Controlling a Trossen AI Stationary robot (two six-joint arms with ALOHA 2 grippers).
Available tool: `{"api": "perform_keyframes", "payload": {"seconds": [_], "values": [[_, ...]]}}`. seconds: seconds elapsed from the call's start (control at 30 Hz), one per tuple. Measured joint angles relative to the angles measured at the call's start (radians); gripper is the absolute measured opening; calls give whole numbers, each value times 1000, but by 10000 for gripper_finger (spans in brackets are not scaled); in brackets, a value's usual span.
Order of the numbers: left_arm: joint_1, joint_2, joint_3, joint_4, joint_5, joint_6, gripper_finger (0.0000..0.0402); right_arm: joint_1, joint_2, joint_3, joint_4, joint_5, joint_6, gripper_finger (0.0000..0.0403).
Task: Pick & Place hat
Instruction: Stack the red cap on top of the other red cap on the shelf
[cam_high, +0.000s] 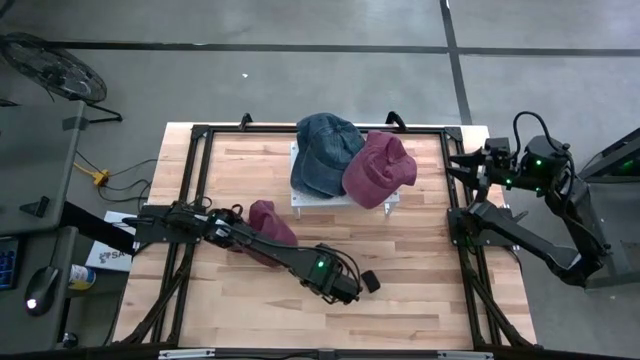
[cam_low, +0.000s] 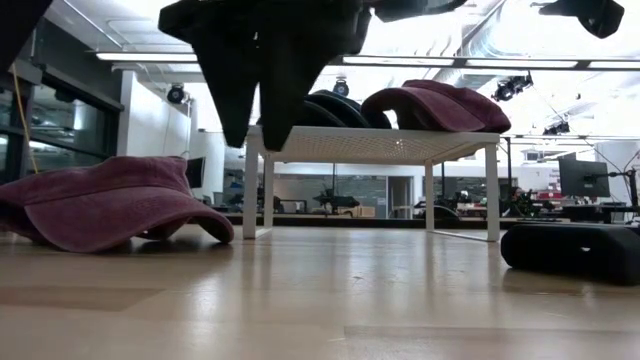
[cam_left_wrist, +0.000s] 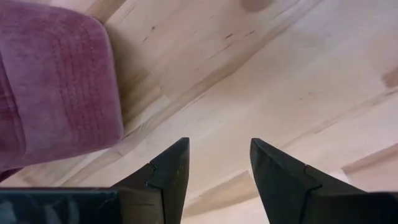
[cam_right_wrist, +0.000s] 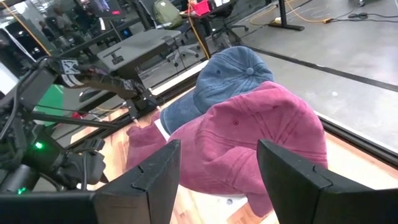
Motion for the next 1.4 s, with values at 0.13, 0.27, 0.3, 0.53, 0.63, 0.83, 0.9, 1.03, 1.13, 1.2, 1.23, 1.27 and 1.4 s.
{"api": "perform_keyframes", "payload": {"seconds": [0.13, 0.27, 0.3, 0.53, 0.63, 0.83, 0.9, 1.03, 1.13, 1.2, 1.23, 1.27, 1.4], "values": [[-1, 0, 22, -1, -13, 3, 165, 0, 0, 0, 0, -8, 0, 204], [-2, 1, 22, -2, -54, 31, 165, 0, 0, 0, 0, -11, 0, 204], [-2, 1, 22, -3, -55, 43, 165, 0, 0, 0, 0, -16, 0, 204], [-2, 2, 22, -2, -81, 59, 165, 0, 0, 0, 0, -29, 0, 204], [-2, 2, 22, -2, -75, 60, 165, 0, 0, 0, 0, -33, 0, 204], [-2, -2, 21, -3, -74, 57, 165, 0, 0, 0, 0, -33, 6, 204], [-1, -7, 21, -3, -81, 57, 161, 0, 0, 0, 0, -33, 7, 204], [0, -24, 21, -3, -100, 62, 134, 0, 0, 0, 0, -33, 8, 204], [-1, -30, 21, -3, -105, 80, 105, 0, 0, 0, 0, -33, 8, 204], [-1, -30, 21, -2, -106, 90, 86, 0, 0, 0, 0, -33, 8, 204], [-2, -30, 21, -2, -104, 105, 77, 0, 0, 0, 0, -33, 8, 204], [-2, -30, 21, -3, -99, 122, 68, 0, 0, 0, 0, -33, 8, 204], [-2, -31, 21, -2, -79, 163, 42, 0, 0, 0, 0, -33, 8, 204]]}}
